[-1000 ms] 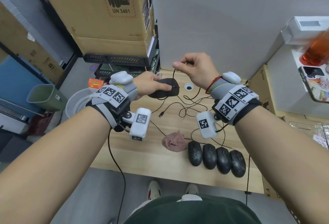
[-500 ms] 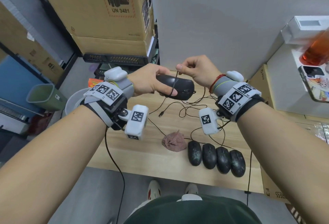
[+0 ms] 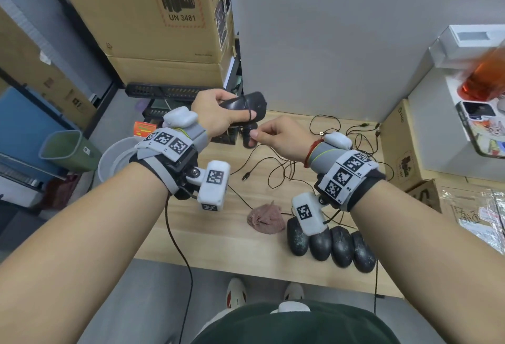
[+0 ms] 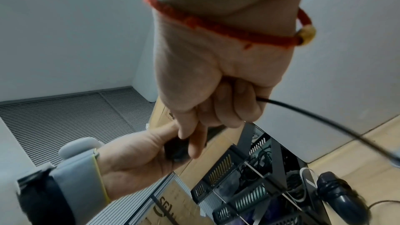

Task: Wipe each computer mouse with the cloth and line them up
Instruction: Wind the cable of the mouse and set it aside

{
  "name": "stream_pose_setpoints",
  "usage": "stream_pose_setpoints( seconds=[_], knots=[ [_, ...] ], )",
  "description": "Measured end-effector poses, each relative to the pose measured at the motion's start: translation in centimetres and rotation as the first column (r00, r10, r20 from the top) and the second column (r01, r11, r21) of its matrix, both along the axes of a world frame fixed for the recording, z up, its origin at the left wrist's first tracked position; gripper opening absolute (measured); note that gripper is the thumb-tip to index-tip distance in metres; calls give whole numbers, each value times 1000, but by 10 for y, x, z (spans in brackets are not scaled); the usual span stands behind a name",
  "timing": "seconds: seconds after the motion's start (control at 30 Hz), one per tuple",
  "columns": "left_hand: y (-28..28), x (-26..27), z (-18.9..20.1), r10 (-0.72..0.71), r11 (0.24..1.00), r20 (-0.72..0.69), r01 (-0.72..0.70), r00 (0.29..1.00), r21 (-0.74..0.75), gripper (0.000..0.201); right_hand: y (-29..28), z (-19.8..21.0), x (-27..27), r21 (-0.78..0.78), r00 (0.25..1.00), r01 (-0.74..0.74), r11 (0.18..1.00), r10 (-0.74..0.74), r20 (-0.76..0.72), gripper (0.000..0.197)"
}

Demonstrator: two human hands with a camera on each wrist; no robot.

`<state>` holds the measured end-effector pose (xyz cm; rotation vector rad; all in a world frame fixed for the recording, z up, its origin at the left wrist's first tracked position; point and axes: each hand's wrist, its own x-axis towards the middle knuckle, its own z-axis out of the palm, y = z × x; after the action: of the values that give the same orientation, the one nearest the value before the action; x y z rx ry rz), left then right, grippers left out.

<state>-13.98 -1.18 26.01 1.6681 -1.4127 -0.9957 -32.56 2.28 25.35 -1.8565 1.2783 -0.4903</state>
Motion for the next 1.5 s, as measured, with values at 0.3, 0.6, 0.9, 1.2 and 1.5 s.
stream_pose_setpoints(
  seconds=[0.3,0.6,0.9,1.2,1.5],
  knots=[
    [5,6,-9,-312,949,274,284,910,137,45,-13,29,-13,-80,998,51,995,-47,49,27],
    [6,4,2,-428,885,-26,425,903,190,33,-26,31,-26,-110,981,152,982,-136,140,27],
    [11,2,8,-453,862,-102,464,886,205,35,-31,25,-27,-125,983,155,980,-139,123,25],
    [7,-8,18,-285,938,-457,343,843,48,57,-23,-10,-27,-4,980,180,984,-179,84,24],
    [-4,3,-6,-28,1000,-23,29,999,5,47,3,17,0,-43,1000,-19,999,18,-14,33]
  ],
)
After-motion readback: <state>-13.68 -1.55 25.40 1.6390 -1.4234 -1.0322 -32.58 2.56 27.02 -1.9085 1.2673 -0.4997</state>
